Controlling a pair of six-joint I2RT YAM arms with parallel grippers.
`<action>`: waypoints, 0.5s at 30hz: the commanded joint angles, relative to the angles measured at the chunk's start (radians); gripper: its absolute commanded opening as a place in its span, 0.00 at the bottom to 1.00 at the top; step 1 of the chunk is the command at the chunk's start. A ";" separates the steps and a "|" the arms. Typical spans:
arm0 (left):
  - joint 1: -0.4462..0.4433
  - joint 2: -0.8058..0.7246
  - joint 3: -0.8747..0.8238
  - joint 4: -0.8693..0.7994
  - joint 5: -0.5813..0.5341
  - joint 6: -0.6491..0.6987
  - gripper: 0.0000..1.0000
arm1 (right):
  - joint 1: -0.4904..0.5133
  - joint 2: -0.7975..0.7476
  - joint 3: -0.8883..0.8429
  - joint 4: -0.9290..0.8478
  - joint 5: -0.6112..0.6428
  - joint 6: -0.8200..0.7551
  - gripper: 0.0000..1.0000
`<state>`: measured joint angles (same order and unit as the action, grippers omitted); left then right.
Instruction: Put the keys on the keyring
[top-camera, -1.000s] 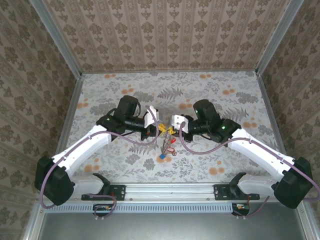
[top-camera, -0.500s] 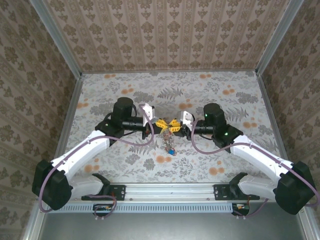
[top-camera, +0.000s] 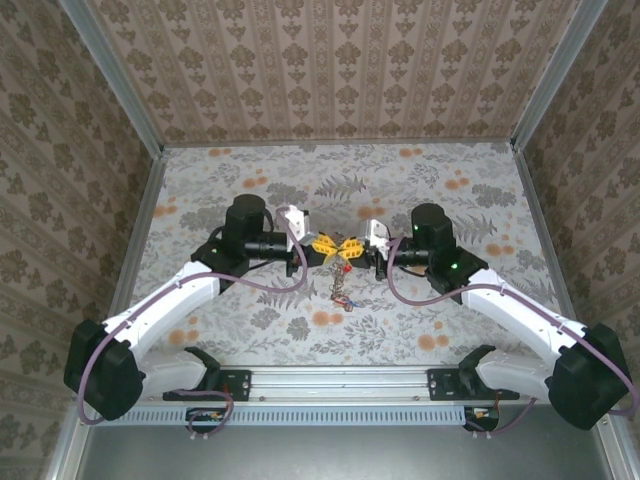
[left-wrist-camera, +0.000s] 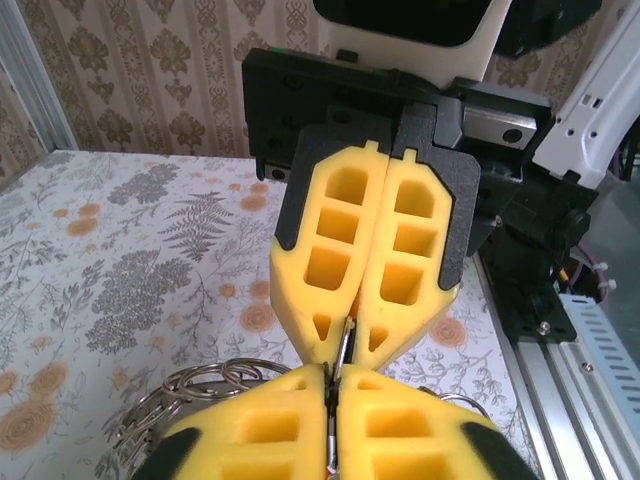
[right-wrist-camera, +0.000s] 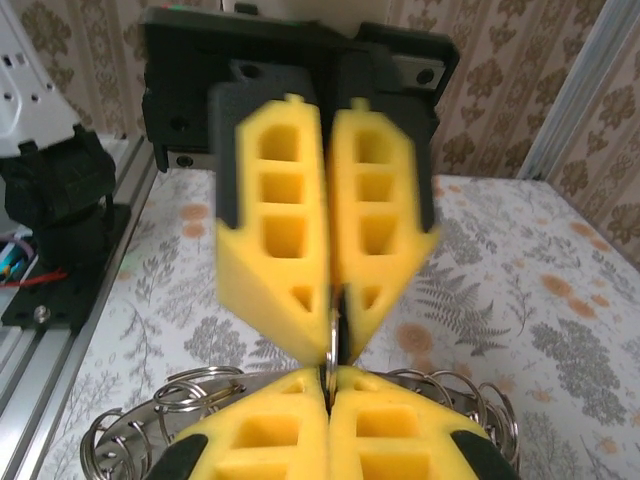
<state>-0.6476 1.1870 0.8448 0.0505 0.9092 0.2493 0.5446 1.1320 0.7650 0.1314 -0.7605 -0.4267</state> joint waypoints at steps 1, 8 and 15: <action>-0.007 -0.010 0.034 -0.110 -0.032 0.068 0.24 | 0.016 0.001 0.087 -0.216 0.045 -0.154 0.00; -0.027 0.030 0.091 -0.250 -0.072 0.144 0.28 | 0.054 0.038 0.160 -0.367 0.097 -0.258 0.00; -0.035 0.037 0.104 -0.274 -0.060 0.179 0.14 | 0.077 0.056 0.178 -0.387 0.123 -0.279 0.00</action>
<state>-0.6777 1.2163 0.9089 -0.1894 0.8436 0.3817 0.6128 1.1927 0.9062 -0.2317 -0.6376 -0.6716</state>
